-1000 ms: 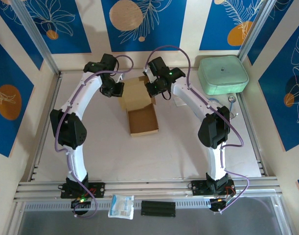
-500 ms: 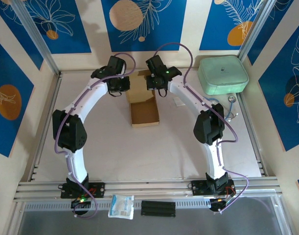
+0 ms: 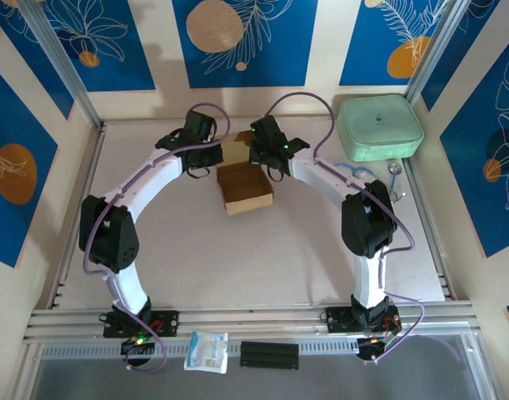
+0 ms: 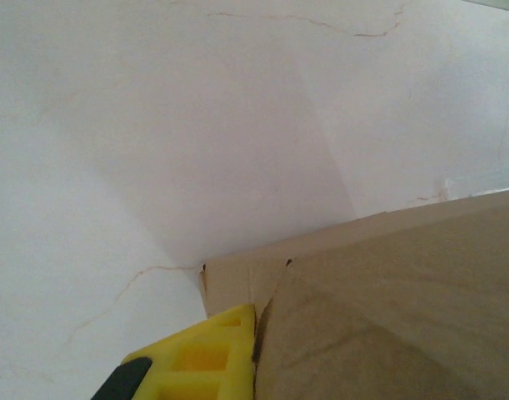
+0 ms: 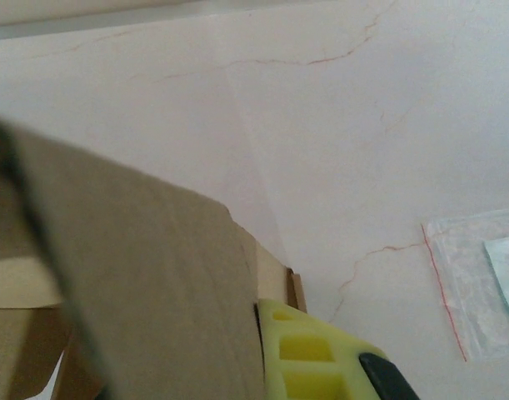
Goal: Fold the paper box
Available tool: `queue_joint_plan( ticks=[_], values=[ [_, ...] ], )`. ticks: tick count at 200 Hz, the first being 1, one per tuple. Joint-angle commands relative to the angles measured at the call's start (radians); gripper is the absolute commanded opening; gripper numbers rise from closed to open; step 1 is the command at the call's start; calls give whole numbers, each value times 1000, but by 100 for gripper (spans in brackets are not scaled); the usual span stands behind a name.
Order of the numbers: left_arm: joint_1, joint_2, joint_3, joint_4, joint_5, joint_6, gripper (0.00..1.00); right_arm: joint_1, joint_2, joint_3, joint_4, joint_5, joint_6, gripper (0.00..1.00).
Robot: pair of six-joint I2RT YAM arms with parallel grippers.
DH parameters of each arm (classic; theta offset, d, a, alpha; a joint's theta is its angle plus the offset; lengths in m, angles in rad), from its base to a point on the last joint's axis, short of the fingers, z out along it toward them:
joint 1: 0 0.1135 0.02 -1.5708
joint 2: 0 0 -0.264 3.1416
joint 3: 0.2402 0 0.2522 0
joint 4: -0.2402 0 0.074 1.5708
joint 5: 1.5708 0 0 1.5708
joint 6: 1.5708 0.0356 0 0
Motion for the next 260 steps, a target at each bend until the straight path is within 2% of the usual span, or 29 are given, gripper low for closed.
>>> queue_joint_plan(
  ticks=[1, 34, 57, 85, 128, 203, 243, 260],
  values=[
    [-28, -65, -44, 57, 24, -67, 9, 26, -38, -91, 42, 21, 12, 0],
    [-48, -96, -79, 75, 37, -110, 9, 80, -88, -211, 148, 103, -62, 0],
    [-55, -99, -72, 77, 61, -154, 10, 100, -94, -235, 168, 135, -83, 0],
    [-65, -95, -84, 75, 28, -195, 9, 124, -116, -291, 233, 153, -107, 0],
    [-77, -96, -112, 125, 59, -278, 10, 164, -178, -424, 367, 174, -163, 0],
    [-101, -83, -88, 143, 78, -260, 9, 200, -232, -552, 394, 217, -133, 0],
    [-115, -143, -230, 165, 84, -268, 10, 236, -236, -584, 406, 269, -123, 0],
    [-122, -175, -276, 180, 121, -270, 14, 256, -236, -598, 412, 305, -129, 0]
  ],
)
